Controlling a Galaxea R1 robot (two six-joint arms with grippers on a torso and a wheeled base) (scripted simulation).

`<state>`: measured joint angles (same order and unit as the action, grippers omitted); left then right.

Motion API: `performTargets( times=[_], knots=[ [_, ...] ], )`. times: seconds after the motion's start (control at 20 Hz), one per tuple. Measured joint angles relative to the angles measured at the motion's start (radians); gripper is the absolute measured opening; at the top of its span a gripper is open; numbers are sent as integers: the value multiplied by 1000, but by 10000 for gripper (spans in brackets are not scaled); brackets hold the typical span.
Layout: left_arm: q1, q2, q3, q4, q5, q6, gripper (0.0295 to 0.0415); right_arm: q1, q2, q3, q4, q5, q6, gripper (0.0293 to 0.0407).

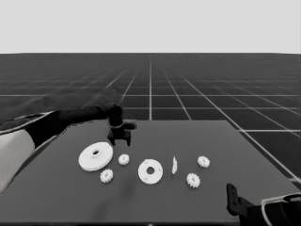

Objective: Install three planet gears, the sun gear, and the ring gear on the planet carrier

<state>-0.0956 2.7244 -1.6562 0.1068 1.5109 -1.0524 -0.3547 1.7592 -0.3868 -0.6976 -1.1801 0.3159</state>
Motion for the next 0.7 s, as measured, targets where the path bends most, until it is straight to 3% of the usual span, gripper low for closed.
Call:
performTargets(
  times=[0.05, 0.15, 0.45, 0.55, 0.7],
  knots=[
    [115, 16, -45, 77, -48, 19, 385, 0, 0, 0, 0, 0, 0, 385],
    [210, 54, -146, 136, -103, 66, 385, 0, 0, 0, 0, 0, 0, 385],
    [238, 80, -210, 149, -128, 102, 383, 0, 0, 0, 0, 0, 0, 385],
    [239, 82, -216, 154, -132, 102, 313, 0, 0, 0, 0, 0, 0, 385],
    [240, 83, -219, 156, -134, 102, 312, 0, 0, 0, 0, 0, 0, 385]
  ],
)
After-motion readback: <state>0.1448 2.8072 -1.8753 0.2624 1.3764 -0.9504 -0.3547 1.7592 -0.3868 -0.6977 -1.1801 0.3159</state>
